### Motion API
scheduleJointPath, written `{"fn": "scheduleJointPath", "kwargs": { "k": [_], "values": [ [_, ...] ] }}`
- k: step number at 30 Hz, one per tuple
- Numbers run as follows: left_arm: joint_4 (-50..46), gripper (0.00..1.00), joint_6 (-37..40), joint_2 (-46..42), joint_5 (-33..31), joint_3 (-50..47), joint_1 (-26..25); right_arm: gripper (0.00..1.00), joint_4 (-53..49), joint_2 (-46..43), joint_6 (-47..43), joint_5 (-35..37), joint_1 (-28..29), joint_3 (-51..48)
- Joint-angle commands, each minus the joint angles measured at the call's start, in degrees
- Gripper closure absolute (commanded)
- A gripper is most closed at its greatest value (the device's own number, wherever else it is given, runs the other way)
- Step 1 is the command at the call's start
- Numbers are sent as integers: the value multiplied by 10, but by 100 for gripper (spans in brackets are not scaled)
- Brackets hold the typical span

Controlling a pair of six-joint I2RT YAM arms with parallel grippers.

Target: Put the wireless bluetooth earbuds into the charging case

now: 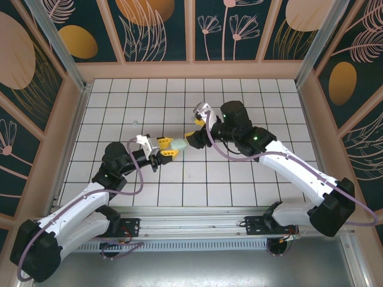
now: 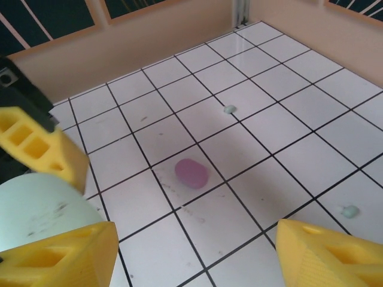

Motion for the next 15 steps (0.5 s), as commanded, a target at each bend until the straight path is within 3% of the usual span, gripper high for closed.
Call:
{"fn": "scheduleJointPath", "kwargs": {
  "k": [1,6,15],
  "values": [
    [4,100,17,-7,32,1,-2,30,10,-4,-19,-56,-1,16],
    [1,100,27,-13,34,1,-1,25,7,-56,-86,-203,-2,-32],
    [-70,100,79,11,61,49,-1,22,-39,-58,-132,-192,-1,-34]
  ]
}}
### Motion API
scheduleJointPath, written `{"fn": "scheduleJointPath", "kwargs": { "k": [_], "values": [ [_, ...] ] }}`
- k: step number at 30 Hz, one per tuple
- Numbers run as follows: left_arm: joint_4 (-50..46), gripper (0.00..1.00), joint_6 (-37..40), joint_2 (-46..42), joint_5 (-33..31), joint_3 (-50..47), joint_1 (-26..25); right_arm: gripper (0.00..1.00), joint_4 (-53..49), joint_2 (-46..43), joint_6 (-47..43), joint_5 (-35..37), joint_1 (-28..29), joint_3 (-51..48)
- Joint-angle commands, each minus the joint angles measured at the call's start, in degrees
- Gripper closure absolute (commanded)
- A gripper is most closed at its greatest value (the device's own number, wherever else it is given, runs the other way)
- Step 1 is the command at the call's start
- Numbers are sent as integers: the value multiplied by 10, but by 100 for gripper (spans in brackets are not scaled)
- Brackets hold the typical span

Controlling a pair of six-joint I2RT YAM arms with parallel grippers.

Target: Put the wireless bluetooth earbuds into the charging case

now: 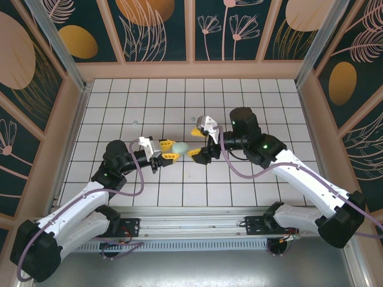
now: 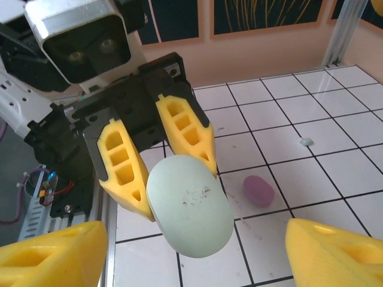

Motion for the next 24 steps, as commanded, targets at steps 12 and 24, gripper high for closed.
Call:
{"fn": "scheduleJointPath", "kwargs": {
  "k": [12,24],
  "values": [
    [-110,100,163,8,65,46,-2,24,-81,88,-87,-7,25,66],
    [-57,100,141,19,111,27,-1,31,-122,112,-113,17,49,85]
  ]
}}
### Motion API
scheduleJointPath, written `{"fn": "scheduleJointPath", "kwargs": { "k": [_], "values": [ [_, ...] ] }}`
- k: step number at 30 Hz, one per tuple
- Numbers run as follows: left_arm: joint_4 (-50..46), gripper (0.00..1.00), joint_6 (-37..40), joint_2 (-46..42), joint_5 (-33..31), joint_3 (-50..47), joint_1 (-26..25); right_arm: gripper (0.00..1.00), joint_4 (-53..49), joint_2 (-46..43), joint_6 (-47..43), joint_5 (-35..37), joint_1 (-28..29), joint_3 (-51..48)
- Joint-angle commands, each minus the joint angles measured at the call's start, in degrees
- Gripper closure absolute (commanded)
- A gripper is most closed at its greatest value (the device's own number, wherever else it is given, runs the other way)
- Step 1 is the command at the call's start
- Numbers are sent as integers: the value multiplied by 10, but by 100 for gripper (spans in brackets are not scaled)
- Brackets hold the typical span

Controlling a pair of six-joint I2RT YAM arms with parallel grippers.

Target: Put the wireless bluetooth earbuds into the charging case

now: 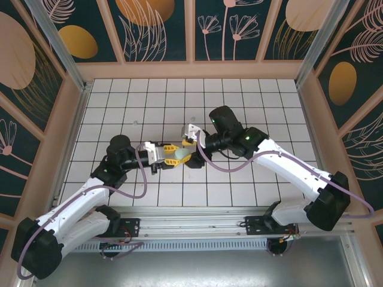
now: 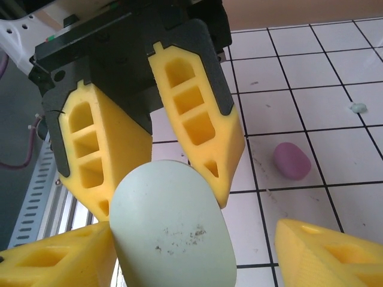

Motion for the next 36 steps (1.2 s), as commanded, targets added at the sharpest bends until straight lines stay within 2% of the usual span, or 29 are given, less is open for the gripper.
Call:
{"fn": "scheduleJointPath", "kwargs": {
  "k": [1,3,5,7,10,12,17,20,25,36],
  "values": [
    [36,100,1,5,43,-2,-2,31,-16,8,-20,17,9,13],
    [39,100,-3,7,47,-1,-2,32,-15,6,-21,26,10,12],
    [40,100,-4,8,49,1,-2,38,-16,7,-19,35,10,12],
    [40,100,-3,8,50,1,-2,48,-20,7,-14,38,9,18],
    [40,100,-5,8,55,1,-2,69,-25,6,-1,26,-2,30],
    [41,100,-6,9,59,0,-2,73,-25,5,8,6,-15,34],
    [48,100,-15,15,73,1,-2,67,-20,2,27,-15,-39,42],
    [51,100,-19,18,80,2,-2,55,-7,2,42,-6,-45,42],
    [53,100,-21,21,85,0,-2,42,17,-2,78,-40,-69,40],
    [64,100,-43,30,89,0,-2,39,48,-20,115,-6,-96,33]
  ]
}}
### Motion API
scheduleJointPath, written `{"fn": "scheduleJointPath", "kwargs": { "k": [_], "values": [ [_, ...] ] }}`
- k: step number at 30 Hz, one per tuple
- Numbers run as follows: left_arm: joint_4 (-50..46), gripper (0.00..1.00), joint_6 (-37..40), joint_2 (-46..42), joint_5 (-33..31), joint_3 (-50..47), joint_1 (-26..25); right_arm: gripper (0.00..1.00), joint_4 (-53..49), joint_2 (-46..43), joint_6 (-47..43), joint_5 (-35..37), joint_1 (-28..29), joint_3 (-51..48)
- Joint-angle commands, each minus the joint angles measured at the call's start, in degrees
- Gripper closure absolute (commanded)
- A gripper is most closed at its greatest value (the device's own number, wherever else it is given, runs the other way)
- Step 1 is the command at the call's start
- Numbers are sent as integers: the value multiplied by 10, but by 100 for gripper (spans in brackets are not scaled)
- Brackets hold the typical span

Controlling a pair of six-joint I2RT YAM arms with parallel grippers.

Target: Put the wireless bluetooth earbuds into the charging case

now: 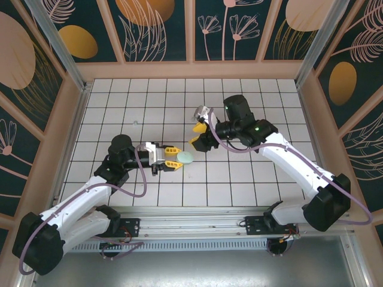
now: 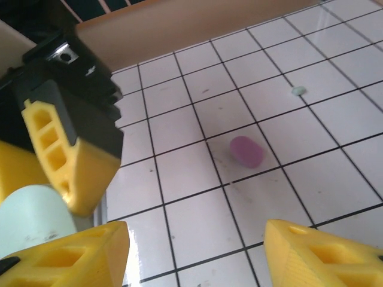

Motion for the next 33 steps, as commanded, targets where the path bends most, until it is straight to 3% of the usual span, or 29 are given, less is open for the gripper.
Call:
{"fn": "scheduleJointPath", "kwargs": {
  "k": [1,5,11,16,33],
  "values": [
    [18,100,-16,4,27,3,-1,39,26,-21,15,6,1,16],
    [29,100,-31,7,26,4,-1,32,20,-44,-14,-39,11,-9],
    [56,100,-51,15,32,6,-1,23,29,-86,-44,2,71,-68],
    [55,100,-51,17,38,17,-1,22,-4,-63,-59,14,94,-60],
    [33,100,-41,5,40,25,0,22,-53,-17,-97,-1,92,-23]
  ]
}}
